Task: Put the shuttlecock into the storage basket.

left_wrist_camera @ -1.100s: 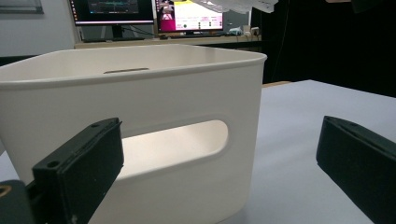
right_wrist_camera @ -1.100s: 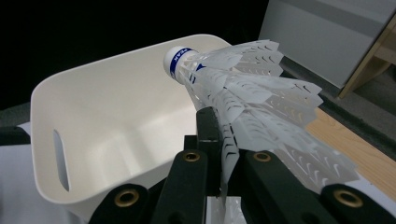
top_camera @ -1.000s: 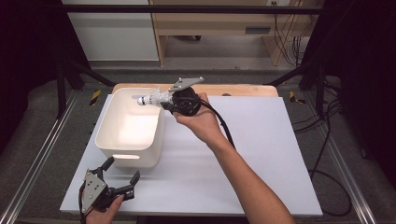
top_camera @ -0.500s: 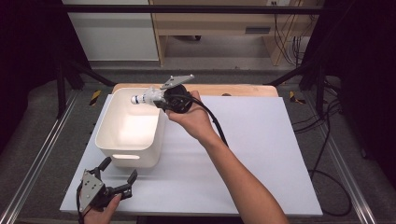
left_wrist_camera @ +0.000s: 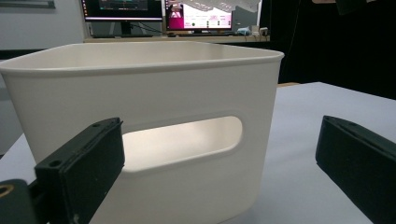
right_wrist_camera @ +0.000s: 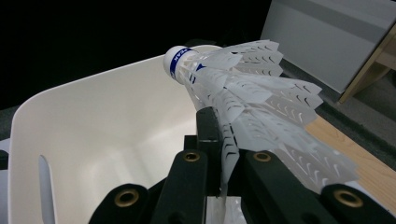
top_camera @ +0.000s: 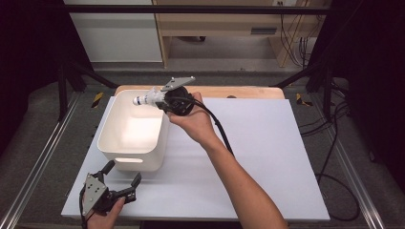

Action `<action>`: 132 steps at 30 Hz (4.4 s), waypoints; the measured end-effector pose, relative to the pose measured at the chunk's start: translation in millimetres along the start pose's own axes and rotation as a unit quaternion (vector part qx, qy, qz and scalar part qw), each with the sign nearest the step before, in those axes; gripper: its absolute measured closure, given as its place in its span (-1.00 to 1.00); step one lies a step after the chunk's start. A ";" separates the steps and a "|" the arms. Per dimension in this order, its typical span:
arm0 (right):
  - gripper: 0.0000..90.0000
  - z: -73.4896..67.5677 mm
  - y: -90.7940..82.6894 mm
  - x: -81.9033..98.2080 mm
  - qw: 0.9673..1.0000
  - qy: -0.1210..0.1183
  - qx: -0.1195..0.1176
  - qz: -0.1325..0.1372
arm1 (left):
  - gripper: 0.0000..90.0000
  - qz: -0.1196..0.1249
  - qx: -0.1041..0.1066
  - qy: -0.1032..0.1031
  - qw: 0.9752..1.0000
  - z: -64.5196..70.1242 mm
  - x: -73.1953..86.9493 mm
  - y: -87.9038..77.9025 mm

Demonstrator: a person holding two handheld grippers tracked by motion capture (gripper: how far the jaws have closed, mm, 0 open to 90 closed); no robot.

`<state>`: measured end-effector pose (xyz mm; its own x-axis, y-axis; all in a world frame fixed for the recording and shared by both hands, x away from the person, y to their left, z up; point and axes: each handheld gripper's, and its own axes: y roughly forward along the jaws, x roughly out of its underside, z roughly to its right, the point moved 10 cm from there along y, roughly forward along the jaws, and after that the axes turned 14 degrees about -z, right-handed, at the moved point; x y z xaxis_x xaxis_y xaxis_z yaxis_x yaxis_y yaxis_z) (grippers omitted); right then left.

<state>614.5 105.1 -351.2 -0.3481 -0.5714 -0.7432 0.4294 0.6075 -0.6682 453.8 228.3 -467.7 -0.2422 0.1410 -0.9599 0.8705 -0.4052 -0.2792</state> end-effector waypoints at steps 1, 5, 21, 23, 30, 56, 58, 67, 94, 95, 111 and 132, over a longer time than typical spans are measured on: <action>0.99 -0.4 -0.3 -0.4 1.000 0.000 0.000 0.000 | -0.97 0.000 0.001 0.000 1.000 0.2 0.1 0.2; 0.99 -2.8 0.7 -2.1 1.000 -0.004 -0.001 -0.003 | -0.97 -0.002 0.000 0.000 1.000 -0.3 0.6 0.5; 0.99 -6.9 21.3 -0.1 1.000 -0.006 0.000 -0.013 | -0.97 0.000 0.003 0.000 1.000 0.3 -0.4 1.2; 0.99 -8.5 23.1 -0.6 1.000 -0.007 -0.002 -0.012 | -0.97 0.001 0.002 -0.001 1.000 -0.3 -0.4 0.8; 0.99 -12.9 27.6 -0.7 1.000 -0.012 -0.003 -0.019 | -0.97 0.001 0.003 0.000 1.000 0.3 -0.6 1.0; 0.99 -24.5 48.7 -2.6 0.999 -0.028 -0.009 -0.037 | -0.97 0.012 0.003 -0.005 1.000 -6.1 -3.6 -2.4; 0.99 -25.1 50.0 -3.0 0.999 -0.029 -0.010 -0.038 | -0.98 0.012 0.002 -0.004 1.000 -7.8 -3.7 -2.4; 0.99 -24.2 54.5 -3.1 0.998 -0.031 -0.010 -0.045 | -0.98 0.015 0.002 -0.008 1.000 -10.9 -3.7 -0.8; 0.99 -33.1 69.0 7.7 0.996 -0.046 -0.011 -0.074 | -0.98 0.014 0.006 0.000 1.000 -7.4 -4.3 -1.7; 0.99 -33.4 68.9 7.7 0.996 -0.044 -0.012 -0.073 | -0.98 0.014 0.007 0.000 1.000 -7.0 -4.3 -1.5; 0.98 -33.9 74.0 13.3 0.995 -0.047 -0.012 -0.085 | -0.97 0.012 0.009 0.005 1.000 -4.3 -4.5 -1.1; 0.98 -38.0 78.5 21.4 0.993 -0.054 -0.022 -0.100 | -0.97 0.012 0.009 0.005 1.000 -3.8 -4.5 -0.9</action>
<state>609.1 161.5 -420.9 -0.3308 -0.7370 -0.5895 0.3224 0.4988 -0.8045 455.7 231.4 -463.0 -0.2164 0.1403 -0.9662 0.8680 -0.4254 -0.2562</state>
